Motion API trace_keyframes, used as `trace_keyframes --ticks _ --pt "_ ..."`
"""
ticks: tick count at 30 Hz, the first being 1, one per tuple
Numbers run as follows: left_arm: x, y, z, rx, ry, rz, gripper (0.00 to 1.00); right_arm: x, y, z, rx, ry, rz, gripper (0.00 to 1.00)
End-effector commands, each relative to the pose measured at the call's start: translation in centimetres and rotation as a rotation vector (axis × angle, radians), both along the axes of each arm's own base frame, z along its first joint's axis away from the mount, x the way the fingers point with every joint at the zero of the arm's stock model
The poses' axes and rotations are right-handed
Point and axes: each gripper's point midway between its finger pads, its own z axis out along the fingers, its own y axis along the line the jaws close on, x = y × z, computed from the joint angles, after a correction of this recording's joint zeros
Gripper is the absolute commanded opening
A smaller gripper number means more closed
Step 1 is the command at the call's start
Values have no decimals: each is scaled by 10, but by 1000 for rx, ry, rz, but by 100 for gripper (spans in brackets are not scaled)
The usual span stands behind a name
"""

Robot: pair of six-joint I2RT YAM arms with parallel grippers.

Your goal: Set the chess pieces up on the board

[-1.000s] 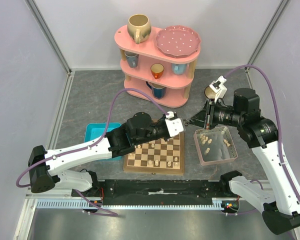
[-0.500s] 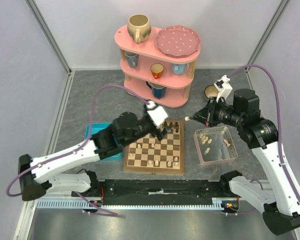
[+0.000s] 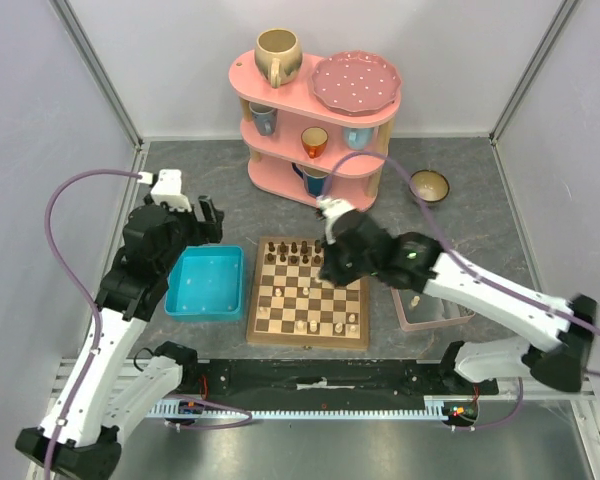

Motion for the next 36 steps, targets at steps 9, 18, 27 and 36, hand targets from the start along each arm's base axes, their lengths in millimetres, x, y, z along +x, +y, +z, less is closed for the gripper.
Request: trace_keyframes --ticks 9,18,27,36 --pt "-38 61 -94 -73 235 256 86 -47 111 -31 -139 -186 117 0" --pt "-42 65 -91 -67 221 265 86 -67 144 -85 -256 -137 210 0" --pt "-52 65 -86 -90 177 259 85 -62 154 -118 -333 -123 196 0" --pt "-51 63 -85 -91 176 246 85 -62 158 -136 -376 -114 200 0"
